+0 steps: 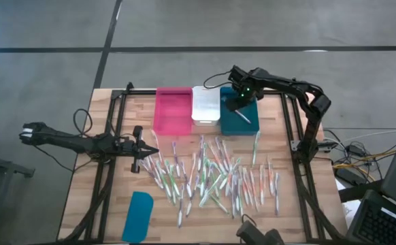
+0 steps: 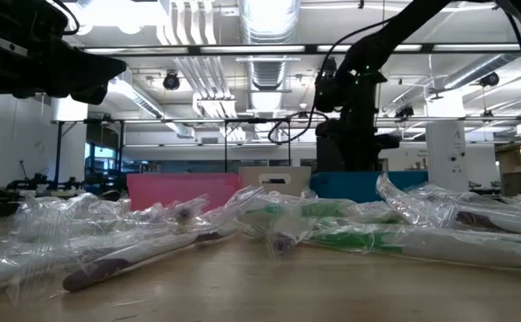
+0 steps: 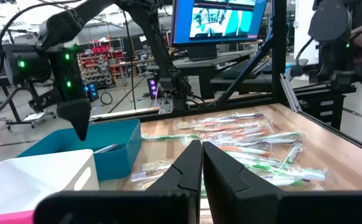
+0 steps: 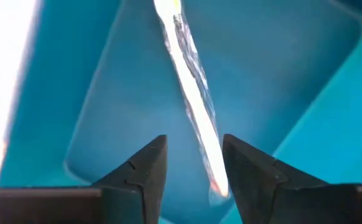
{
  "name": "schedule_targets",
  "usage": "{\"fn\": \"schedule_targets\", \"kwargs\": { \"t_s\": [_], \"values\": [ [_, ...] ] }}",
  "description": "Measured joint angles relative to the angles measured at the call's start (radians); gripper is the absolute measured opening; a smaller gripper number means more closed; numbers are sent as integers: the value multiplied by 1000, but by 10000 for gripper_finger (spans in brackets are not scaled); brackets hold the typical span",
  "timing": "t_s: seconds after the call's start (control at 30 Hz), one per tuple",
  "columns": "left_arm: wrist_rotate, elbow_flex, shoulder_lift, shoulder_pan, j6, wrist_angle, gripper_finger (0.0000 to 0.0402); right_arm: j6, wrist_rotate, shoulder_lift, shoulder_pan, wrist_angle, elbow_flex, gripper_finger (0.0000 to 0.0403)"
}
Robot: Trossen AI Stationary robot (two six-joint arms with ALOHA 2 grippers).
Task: Pick & Place Toothbrushes
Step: Put the green toothbrush into the white bin
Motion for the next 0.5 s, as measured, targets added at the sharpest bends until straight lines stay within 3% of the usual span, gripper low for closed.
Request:
{"fn": "schedule_targets", "kwargs": {
  "t_s": [0.27,0.5],
  "values": [
    [0,0,0,0,0,0,18,25,12,-134,39,-87,26,169],
    [0,0,0,0,0,0,18,53,63,-247,121,-157,23,147]
  ]
}}
